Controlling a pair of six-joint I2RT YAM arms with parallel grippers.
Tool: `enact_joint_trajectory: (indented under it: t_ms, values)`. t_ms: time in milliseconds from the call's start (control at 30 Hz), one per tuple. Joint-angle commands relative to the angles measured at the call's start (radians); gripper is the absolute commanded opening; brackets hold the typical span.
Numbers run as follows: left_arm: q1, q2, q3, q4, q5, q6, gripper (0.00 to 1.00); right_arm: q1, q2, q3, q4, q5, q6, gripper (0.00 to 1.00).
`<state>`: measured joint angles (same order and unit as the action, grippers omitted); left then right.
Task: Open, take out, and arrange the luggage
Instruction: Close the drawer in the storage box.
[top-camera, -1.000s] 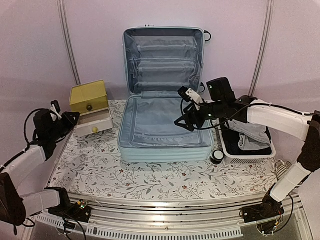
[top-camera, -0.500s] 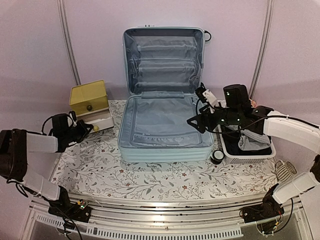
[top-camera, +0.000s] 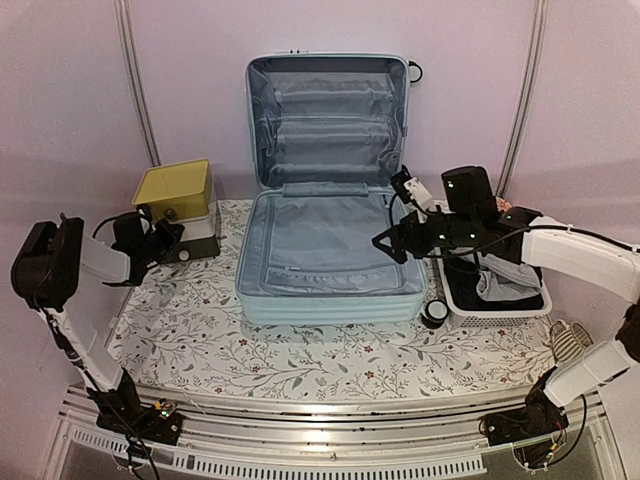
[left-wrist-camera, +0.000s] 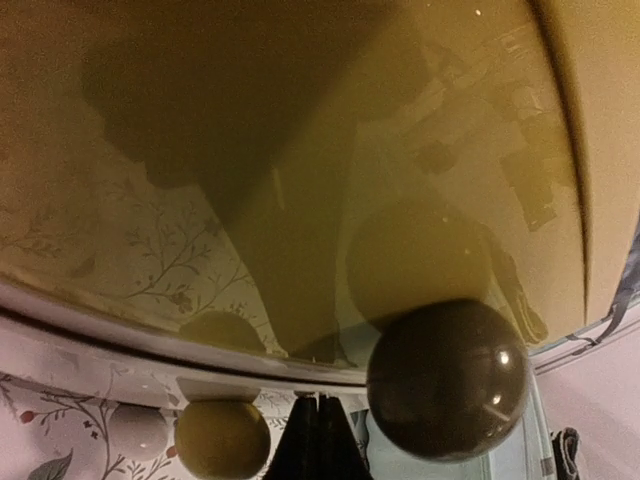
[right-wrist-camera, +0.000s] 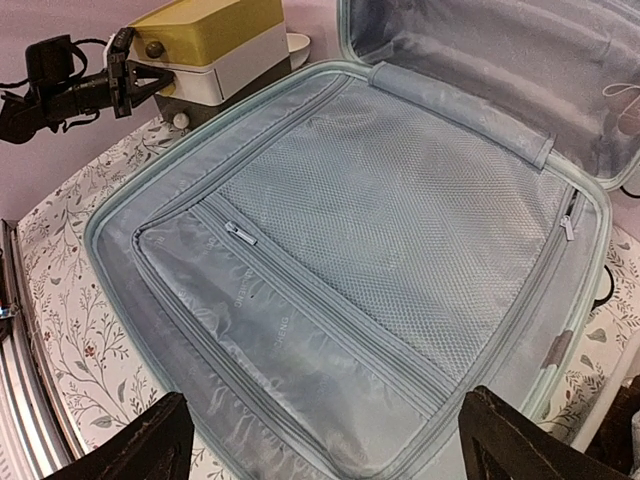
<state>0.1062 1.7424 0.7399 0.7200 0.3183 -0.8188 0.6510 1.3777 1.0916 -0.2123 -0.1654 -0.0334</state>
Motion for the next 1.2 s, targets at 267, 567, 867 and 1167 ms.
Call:
enact_joint_trajectory:
  t_ms: [267,567,867,1167]
  values:
    - [-0.033,-0.07,-0.114,-0.017,0.117,-0.155,0.15,-0.154,0.408,0.325,-0.125,-0.258,-0.075,0.93]
    - [-0.042,-0.271,0.22,-0.878,0.046,-0.022,0.26,-0.175,0.378,0.352,-0.455,-0.328,-0.069,0.8]
    - [-0.085,-0.267,0.339,-1.061,0.113,0.119,0.34,-0.189,0.252,0.295,-0.375,-0.111,0.096,0.84]
    - [-0.142,-0.379,0.323,-0.932,0.103,0.258,0.6,-0.284,0.075,0.088,-0.02,0.023,0.224,0.86]
